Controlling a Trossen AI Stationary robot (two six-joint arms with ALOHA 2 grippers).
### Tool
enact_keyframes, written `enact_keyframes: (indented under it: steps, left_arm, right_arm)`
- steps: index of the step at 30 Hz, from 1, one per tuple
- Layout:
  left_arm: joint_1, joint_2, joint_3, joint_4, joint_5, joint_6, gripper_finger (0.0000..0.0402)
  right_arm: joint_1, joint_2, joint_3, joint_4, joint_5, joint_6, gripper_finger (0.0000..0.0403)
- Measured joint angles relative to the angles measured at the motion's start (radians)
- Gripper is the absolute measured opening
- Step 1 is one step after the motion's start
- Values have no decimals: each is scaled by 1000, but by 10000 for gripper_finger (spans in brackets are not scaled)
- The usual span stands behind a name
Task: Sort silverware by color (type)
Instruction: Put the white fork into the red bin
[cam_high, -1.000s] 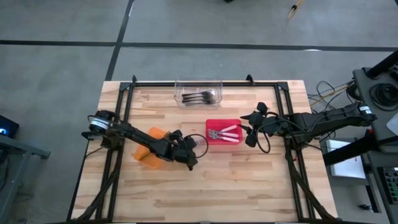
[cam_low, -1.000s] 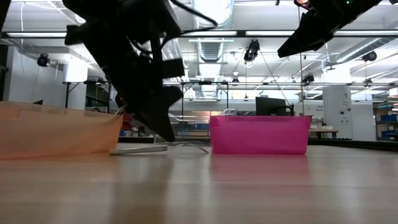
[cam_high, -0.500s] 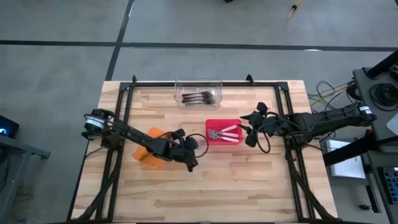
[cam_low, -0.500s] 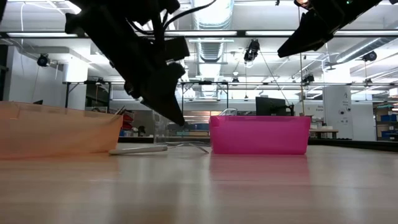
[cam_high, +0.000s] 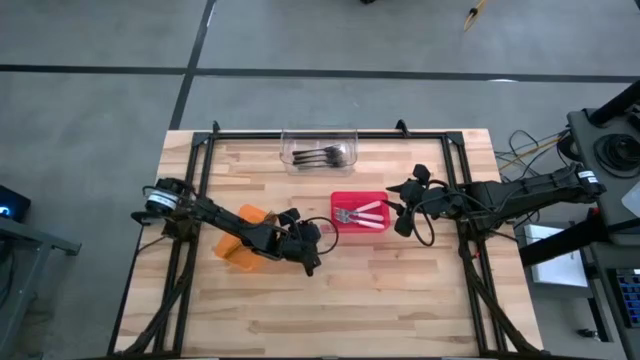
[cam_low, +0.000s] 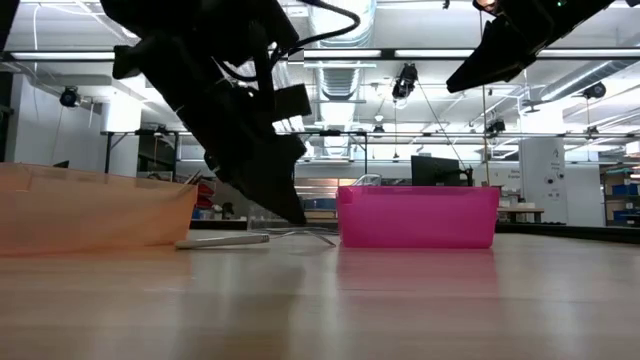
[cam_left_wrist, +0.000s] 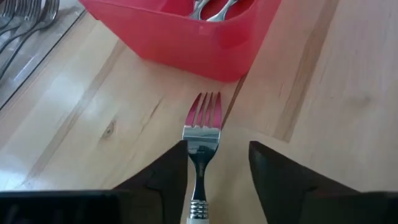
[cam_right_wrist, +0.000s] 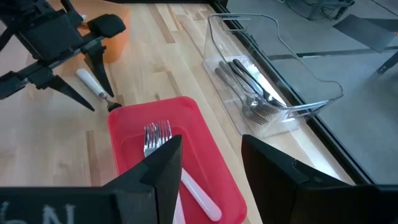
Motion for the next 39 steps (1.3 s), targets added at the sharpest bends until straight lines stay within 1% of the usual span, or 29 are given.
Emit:
enact_keyframes:
  steps: [3, 6, 12, 16, 19, 24, 28, 33, 36, 39]
  left_arm:
    - [2, 12, 0, 7, 0, 0, 161]
    - [5, 26, 0, 4, 0, 0, 163]
    - [14, 52, 0, 4, 2, -11, 163]
    - [23, 65, 3, 8, 35, -12, 154]
    - [24, 68, 4, 8, 42, -12, 139]
    - [23, 68, 4, 9, 49, -12, 101]
    - [23, 68, 4, 10, 55, -12, 66]
    - [23, 68, 9, 6, 72, -12, 11]
    - [20, 69, 19, -8, 72, -12, 8]
    - [11, 69, 43, -62, 73, -20, 4]
  right_arm:
    - [0, 0, 0, 0, 0, 0, 157]
    - [0, 0, 0, 0, 0, 0, 157]
    - [0, 0, 0, -1, 0, -1, 157]
    - [0, 0, -1, -1, 0, -3, 157]
    - [0, 0, -2, 0, 0, -4, 157]
    - [0, 0, -2, -1, 0, -7, 157]
    - [0, 0, -2, -1, 0, -8, 157]
    - [0, 0, -3, 0, 0, -11, 157]
    - [0, 0, -3, -1, 0, -12, 157]
    - [0, 0, -3, -1, 0, -11, 157]
